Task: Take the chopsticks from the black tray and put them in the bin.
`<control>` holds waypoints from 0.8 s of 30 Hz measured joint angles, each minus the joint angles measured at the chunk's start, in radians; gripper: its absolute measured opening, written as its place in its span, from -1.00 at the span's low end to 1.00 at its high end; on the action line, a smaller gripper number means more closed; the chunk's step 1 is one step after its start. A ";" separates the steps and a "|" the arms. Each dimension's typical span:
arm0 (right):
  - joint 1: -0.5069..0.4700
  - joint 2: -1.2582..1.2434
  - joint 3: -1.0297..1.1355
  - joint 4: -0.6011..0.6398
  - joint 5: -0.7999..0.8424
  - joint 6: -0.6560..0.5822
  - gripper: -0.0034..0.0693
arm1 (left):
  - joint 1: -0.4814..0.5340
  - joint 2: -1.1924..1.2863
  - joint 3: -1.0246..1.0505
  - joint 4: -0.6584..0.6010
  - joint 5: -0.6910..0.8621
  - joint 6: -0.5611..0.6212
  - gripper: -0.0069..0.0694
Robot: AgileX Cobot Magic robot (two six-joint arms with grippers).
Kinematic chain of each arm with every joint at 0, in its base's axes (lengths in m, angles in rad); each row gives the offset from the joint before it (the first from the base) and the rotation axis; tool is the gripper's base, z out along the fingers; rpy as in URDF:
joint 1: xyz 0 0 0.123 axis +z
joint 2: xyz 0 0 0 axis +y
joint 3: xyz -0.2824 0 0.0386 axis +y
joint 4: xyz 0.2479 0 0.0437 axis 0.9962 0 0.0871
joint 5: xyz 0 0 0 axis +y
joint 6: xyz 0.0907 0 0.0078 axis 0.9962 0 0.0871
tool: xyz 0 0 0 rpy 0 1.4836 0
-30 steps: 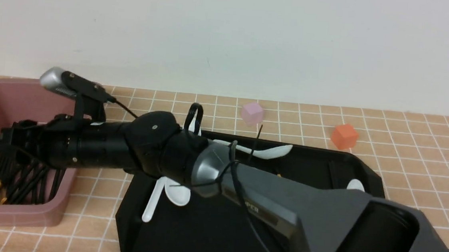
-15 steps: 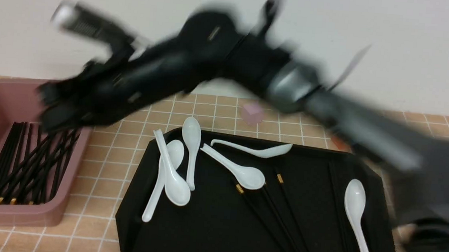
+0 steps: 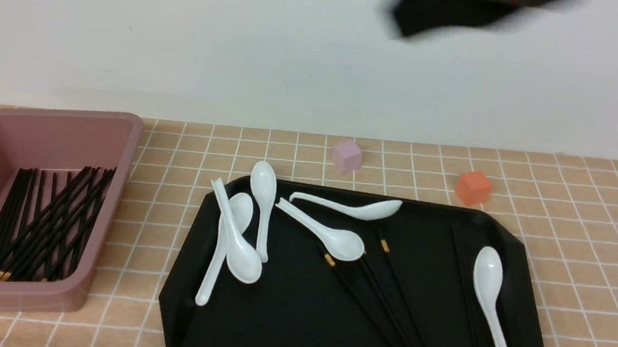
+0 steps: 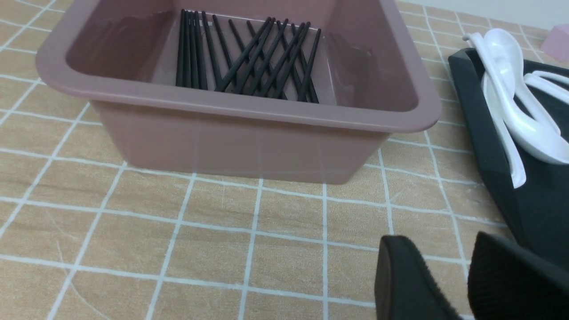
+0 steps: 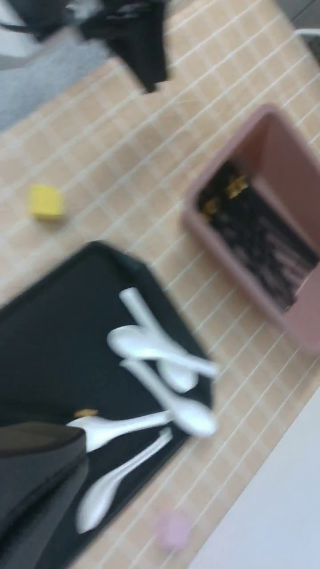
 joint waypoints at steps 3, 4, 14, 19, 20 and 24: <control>0.000 -0.218 0.280 -0.001 -0.161 -0.018 -0.90 | 0.000 0.000 0.000 0.000 0.000 0.000 -0.19; 0.000 -0.318 0.442 0.001 -0.263 -0.022 -0.90 | 0.000 0.000 0.000 0.000 0.000 0.000 -0.19; 0.000 -0.874 1.320 0.073 -1.040 -0.024 -0.89 | 0.000 0.000 0.000 0.000 0.000 0.000 -0.19; 0.000 -0.964 1.389 0.085 -1.106 -0.024 -0.88 | 0.000 0.000 0.000 0.000 0.000 0.000 -0.19; 0.000 -0.973 1.390 0.085 -1.106 -0.024 -0.88 | 0.000 0.000 0.000 0.000 0.000 0.000 -0.19; 0.000 -1.007 1.390 0.089 -1.105 -0.024 -0.87 | 0.000 0.000 0.000 0.000 0.000 0.000 -0.19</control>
